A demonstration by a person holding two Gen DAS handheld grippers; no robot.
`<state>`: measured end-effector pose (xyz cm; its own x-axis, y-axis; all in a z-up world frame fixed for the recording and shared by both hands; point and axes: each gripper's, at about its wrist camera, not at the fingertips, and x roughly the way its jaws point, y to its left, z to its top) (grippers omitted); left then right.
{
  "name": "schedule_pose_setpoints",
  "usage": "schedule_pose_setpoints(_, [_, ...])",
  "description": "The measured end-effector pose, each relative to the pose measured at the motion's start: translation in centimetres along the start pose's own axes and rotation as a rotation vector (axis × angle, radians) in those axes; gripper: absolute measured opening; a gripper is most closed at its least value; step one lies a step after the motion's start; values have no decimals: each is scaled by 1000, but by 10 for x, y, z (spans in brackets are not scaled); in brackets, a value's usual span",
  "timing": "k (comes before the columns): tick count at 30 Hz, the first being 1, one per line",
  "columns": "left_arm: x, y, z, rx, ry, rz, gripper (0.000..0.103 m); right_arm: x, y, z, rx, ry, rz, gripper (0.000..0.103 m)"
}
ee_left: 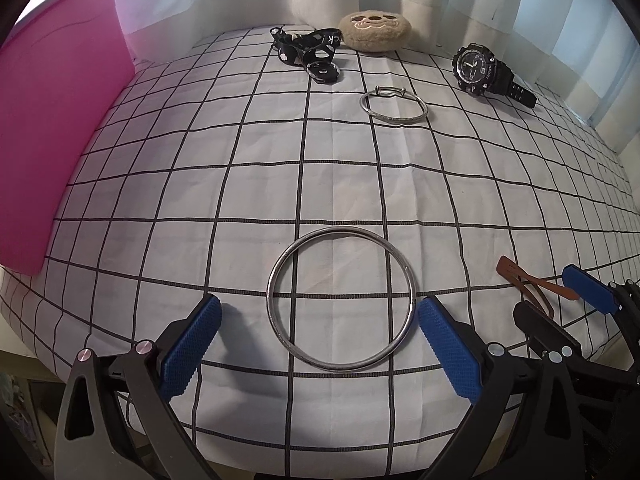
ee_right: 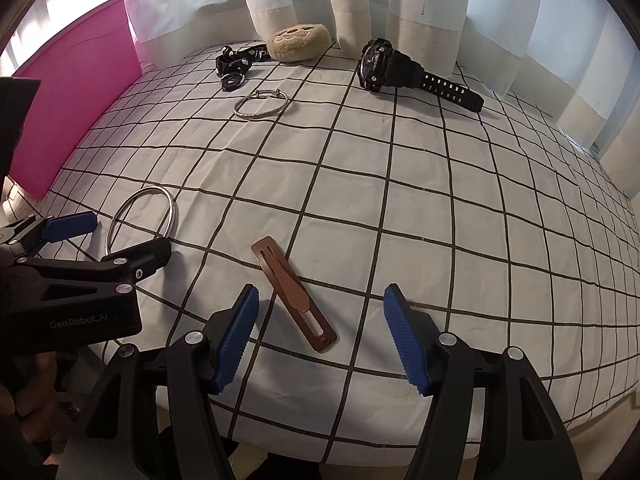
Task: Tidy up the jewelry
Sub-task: 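Reach the left tool to the large silver ring while the right tool reaches the brown clip, then close the left tool on the silver ring while the right tool grasps the brown clip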
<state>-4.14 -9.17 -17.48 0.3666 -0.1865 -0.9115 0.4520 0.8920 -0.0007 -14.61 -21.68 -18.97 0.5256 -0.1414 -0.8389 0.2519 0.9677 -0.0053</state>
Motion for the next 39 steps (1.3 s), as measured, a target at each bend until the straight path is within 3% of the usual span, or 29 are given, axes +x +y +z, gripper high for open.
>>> schedule_pose_setpoints(5, [2, -2, 3, -13, -2, 3, 97, 3, 1, 2, -15, -26, -7, 67])
schedule_pose_setpoints(9, [2, -4, 0, -16, -48, 9, 97, 2, 1, 1, -25, -55, -6, 70])
schedule_pose_setpoints(19, [-2, -3, -4, -15, -81, 3, 92, 1, 1, 0, -48, -68, 13, 68])
schedule_pose_setpoints(21, [-4, -3, -7, -7, -89, 0, 87, 0, 3, 0, -55, -68, 20, 63])
schedule_pose_setpoints(24, [-9, -11, -9, 25, -103, -12, 72, 0, 6, 1, -72, -73, 27, 51])
schedule_pose_setpoints(26, [-9, -12, -10, 24, -103, -9, 72, 0, 8, 2, -81, -77, 30, 43])
schedule_pose_setpoints(29, [-9, -11, -9, 28, -103, -14, 71, 0, 8, 5, -95, -80, 24, 13])
schedule_pose_setpoints(39, [-12, -6, -4, 3, -98, -28, 71, -5, 5, 6, -66, -92, 74, 13])
